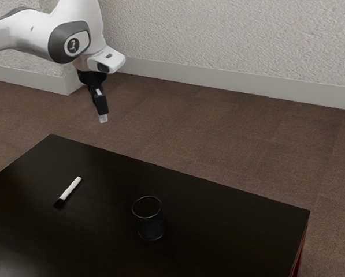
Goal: Put the marker into the pen holder.
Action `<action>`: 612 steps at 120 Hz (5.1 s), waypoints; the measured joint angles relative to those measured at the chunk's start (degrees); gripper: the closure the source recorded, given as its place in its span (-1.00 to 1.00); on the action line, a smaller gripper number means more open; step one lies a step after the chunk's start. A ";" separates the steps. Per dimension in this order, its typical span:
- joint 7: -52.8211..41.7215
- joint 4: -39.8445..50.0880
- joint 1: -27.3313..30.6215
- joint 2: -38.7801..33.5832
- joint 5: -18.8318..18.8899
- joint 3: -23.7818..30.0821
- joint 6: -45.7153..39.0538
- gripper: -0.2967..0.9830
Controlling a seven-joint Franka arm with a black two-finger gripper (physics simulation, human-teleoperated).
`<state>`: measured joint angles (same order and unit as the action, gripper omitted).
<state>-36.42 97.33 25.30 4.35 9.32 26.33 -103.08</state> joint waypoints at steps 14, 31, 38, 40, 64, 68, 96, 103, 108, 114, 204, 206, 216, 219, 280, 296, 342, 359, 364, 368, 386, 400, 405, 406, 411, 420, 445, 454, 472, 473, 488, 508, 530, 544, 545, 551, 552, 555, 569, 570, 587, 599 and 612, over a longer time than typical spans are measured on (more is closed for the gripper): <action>-0.77 0.61 1.78 0.56 -0.47 0.06 1.36 -0.52; -1.48 1.33 6.30 6.83 -0.72 -0.36 2.07 -0.53; -1.72 1.43 9.57 9.66 -0.54 -0.67 2.22 -0.53; -1.79 1.57 10.10 10.30 -0.48 -0.83 2.27 -0.53; -2.18 2.27 11.16 17.14 -0.36 -4.96 2.56 -0.53; -2.21 2.19 11.17 18.25 -0.34 -5.25 2.58 -0.53; -1.81 2.01 11.08 23.76 -0.13 -7.69 2.43 -0.38; -1.44 2.01 11.05 24.03 0.02 -7.95 2.36 -0.32; -0.99 2.00 10.89 24.11 0.56 -8.01 2.31 -0.28; -0.33 2.00 10.74 24.16 1.10 -8.03 2.23 -0.23; 12.86 2.00 8.30 25.89 1.94 -11.12 -3.52 0.19; 13.12 1.99 8.30 25.98 1.93 -11.14 -3.64 0.19; 14.26 2.00 8.22 26.37 1.89 -11.65 -4.40 0.21; 14.58 2.00 8.21 26.43 1.88 -11.75 -4.61 0.23; 18.53 2.18 8.28 27.66 1.73 -11.95 -9.70 0.47; 19.15 2.34 8.35 27.84 1.60 -12.00 -11.13 0.47; 20.02 4.61 8.53 26.00 1.78 -11.95 -13.82 0.54; 20.21 9.99 8.95 20.22 1.62 -10.67 -15.56 0.57; 20.28 12.01 9.19 18.04 1.21 -9.45 -16.41 0.58; 20.34 13.79 9.65 16.26 0.73 -7.90 -17.31 0.58; 20.67 21.19 20.29 10.23 -2.01 6.89 -23.56 0.59; 20.98 25.17 31.26 7.41 -4.18 21.04 -29.08 0.60; 21.10 26.79 35.93 6.59 -4.71 26.81 -31.19 0.60; 21.13 27.14 36.83 6.45 -4.79 27.91 -31.64 0.60; 21.26 28.50 39.95 5.96 -5.12 32.03 -33.82 0.60; 21.48 30.61 42.13 5.37 -5.50 35.86 -37.87 0.61; 21.85 34.67 50.12 5.43 -5.76 47.90 -51.45 0.61; 21.79 36.94 51.52 5.93 -5.89 49.88 -57.24 0.61; 21.29 39.27 72.57 7.02 -5.86 73.40 -65.48 0.62; 21.26 39.33 72.90 7.04 -5.87 73.94 -65.85 0.62; 20.74 42.71 74.60 7.41 -5.98 78.34 -72.53 0.62; 20.05 44.76 73.46 7.42 -6.06 79.84 -78.14 0.62; 19.43 47.57 72.43 7.29 -6.12 79.98 -80.80 0.62; 19.14 48.63 71.38 7.40 -6.19 80.02 -81.62 0.62; 19.12 48.72 71.36 7.40 -6.19 80.02 -81.67 0.62; 19.05 49.50 71.24 7.33 -6.21 80.02 -81.89 0.62; 19.04 49.63 71.22 7.31 -6.21 80.02 -81.92 0.61; 19.02 49.95 71.04 7.29 -6.22 80.02 -82.01 0.61; 18.98 51.38 70.02 7.25 -6.30 79.99 -82.30 0.61; 18.98 51.41 69.95 7.25 -6.31 80.00 -82.34 0.61; 18.92 52.29 69.73 7.79 -6.33 80.06 -84.79 0.62; 18.77 52.28 70.36 8.99 -6.31 80.90 -87.06 0.62; 18.58 52.04 73.31 11.27 -6.26 82.95 -88.84 0.62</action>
<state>-17.83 149.37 98.62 15.62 3.06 109.28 -191.91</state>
